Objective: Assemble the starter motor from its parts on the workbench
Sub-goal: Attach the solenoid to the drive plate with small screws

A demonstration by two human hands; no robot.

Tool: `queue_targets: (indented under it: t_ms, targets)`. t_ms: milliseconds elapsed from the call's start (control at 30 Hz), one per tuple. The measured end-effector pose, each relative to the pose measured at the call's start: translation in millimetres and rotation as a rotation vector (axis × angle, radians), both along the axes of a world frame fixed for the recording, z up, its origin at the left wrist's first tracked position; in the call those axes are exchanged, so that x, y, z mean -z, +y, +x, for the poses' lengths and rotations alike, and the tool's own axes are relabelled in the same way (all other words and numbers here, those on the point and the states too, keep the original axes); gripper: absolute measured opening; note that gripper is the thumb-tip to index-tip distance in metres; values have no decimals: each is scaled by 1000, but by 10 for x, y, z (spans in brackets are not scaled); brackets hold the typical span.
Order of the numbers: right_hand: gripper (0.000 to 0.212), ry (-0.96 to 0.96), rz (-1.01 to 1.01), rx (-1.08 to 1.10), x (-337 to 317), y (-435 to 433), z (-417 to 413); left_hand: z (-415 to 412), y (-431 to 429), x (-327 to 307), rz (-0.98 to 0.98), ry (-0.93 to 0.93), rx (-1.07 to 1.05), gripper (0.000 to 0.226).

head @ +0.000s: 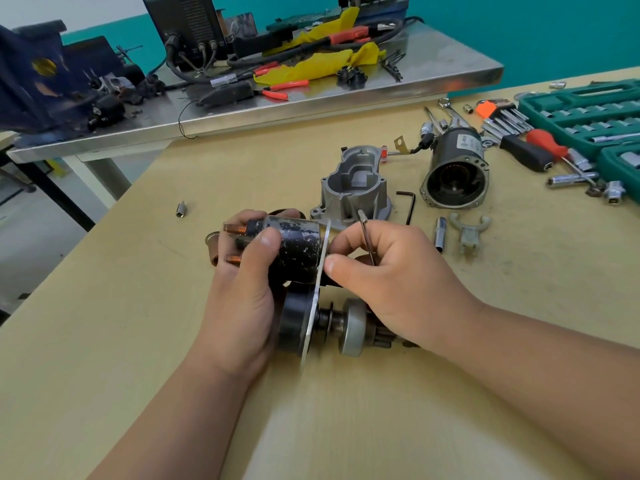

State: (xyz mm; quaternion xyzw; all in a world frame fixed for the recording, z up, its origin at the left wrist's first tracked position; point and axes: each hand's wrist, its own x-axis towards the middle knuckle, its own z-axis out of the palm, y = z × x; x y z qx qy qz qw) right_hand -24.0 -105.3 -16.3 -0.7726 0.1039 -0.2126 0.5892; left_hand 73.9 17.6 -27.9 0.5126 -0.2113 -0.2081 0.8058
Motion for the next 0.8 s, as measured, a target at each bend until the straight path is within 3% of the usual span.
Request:
queue_targets:
  t_ms: [200,333,567,800]
  targets:
    - [8,-17,-2,-1,20,2,-23,66,-18,-21,33,21,86,29]
    - [38,-60,-25,3,51,8,-27,83,-41,-32,31,57,117,28]
    - [47,-28,-86,-92,28,-91,-33,-19,5,-8,23,51,67,19]
    - [51,14,-116,-228,28,-213,-73,-156,28,8,-12,40,43,47]
